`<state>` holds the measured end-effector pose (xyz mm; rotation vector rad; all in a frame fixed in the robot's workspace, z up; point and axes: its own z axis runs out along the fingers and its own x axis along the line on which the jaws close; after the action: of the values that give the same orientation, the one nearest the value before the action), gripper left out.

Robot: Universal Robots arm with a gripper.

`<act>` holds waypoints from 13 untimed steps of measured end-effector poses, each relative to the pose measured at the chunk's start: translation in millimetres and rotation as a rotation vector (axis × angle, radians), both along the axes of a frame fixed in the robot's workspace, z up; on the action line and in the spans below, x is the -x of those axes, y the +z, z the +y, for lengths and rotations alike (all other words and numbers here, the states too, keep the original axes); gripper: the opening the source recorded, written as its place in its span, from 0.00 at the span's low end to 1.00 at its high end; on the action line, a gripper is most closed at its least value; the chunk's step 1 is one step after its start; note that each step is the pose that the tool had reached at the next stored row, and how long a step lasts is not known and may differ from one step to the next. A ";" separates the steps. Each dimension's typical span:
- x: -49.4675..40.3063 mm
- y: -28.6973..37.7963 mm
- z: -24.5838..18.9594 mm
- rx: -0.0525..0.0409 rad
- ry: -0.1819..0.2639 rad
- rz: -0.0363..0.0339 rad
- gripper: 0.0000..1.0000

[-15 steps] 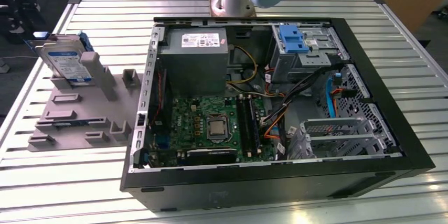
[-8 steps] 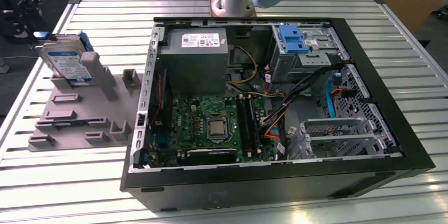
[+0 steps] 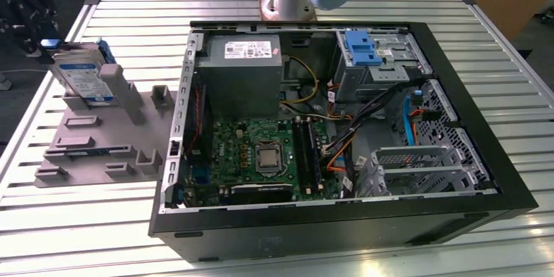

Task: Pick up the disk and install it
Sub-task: 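Pick up the disk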

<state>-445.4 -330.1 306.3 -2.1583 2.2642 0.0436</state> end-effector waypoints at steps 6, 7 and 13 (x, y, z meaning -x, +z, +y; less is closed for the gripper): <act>0.4 -6.2 0.5 0.0000 -0.001 0.0058 0.53; 0.4 -6.8 0.5 0.0001 -0.001 0.0064 0.53; 0.3 -12.2 0.5 0.0000 -0.001 0.0164 0.53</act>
<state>-445.8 -329.7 294.1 -2.1651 2.2737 0.0615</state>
